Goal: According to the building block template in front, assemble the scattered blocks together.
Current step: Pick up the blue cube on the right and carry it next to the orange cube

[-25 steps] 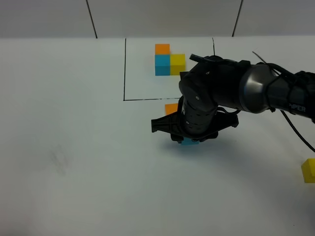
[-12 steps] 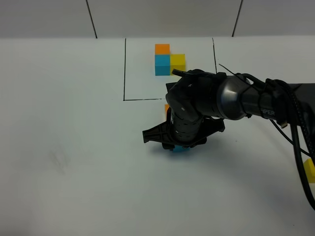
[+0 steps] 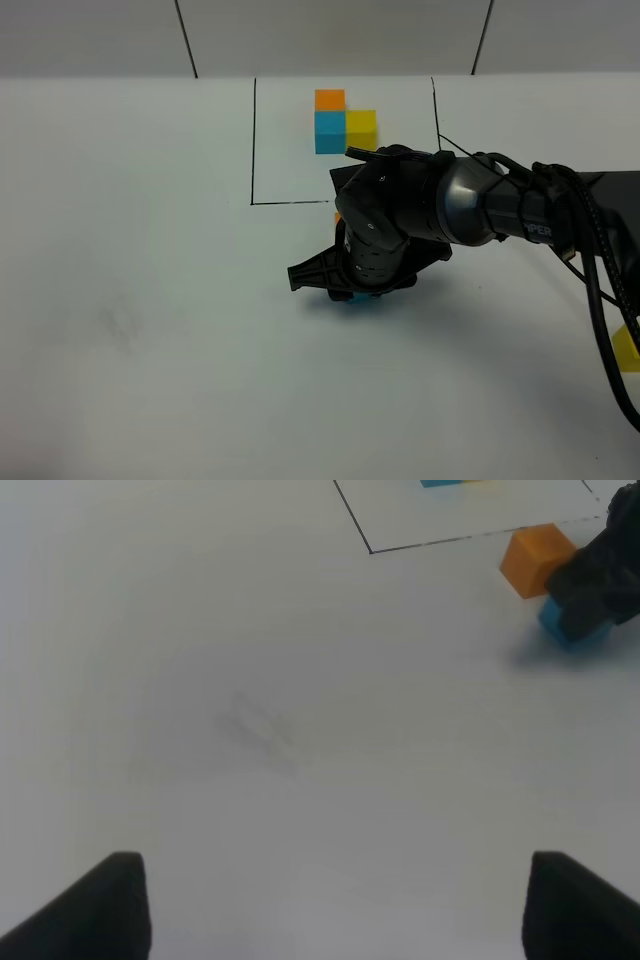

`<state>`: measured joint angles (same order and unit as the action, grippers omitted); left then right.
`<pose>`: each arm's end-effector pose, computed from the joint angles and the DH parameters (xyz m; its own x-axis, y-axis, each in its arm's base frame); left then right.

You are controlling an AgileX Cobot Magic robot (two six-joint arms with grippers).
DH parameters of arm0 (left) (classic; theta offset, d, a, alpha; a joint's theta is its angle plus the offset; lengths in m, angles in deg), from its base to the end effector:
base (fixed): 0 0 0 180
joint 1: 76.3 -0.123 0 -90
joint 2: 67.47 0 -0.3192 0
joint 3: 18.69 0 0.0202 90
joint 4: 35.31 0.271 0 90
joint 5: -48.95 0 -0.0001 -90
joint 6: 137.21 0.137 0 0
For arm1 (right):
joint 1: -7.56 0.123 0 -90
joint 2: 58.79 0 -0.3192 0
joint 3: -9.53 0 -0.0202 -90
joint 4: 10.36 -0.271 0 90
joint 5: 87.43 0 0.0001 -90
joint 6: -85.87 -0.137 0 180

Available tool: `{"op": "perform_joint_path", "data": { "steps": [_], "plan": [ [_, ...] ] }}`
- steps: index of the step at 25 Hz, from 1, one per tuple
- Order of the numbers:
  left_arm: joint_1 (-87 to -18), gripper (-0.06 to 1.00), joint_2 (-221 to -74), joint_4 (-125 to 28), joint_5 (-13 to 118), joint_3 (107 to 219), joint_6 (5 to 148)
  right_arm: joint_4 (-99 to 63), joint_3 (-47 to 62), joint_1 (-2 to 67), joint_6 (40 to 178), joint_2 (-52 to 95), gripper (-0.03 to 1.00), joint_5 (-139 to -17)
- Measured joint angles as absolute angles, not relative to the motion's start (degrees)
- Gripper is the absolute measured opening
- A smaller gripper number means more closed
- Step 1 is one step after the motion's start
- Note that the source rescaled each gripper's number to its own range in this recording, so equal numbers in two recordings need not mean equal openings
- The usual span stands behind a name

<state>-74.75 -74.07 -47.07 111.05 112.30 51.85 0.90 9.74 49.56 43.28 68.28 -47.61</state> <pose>0.0143 -0.0251 0.2677 -0.4448 0.0720 -0.8927 0.2143 0.9764 -0.0280 0.3472 0.2896 0.0974 -0.9581 -0.1181 -0.2608 -0.1300 0.9911 0.0287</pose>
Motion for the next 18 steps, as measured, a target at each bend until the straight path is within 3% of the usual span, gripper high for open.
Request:
{"op": "perform_joint_path", "data": {
  "steps": [18],
  "plan": [
    [-74.75, 0.65, -74.07, -47.07, 111.05, 112.30, 51.90, 3.75, 9.74, 49.51, 40.99, 68.57, 0.00, -50.41]
  ]
}}
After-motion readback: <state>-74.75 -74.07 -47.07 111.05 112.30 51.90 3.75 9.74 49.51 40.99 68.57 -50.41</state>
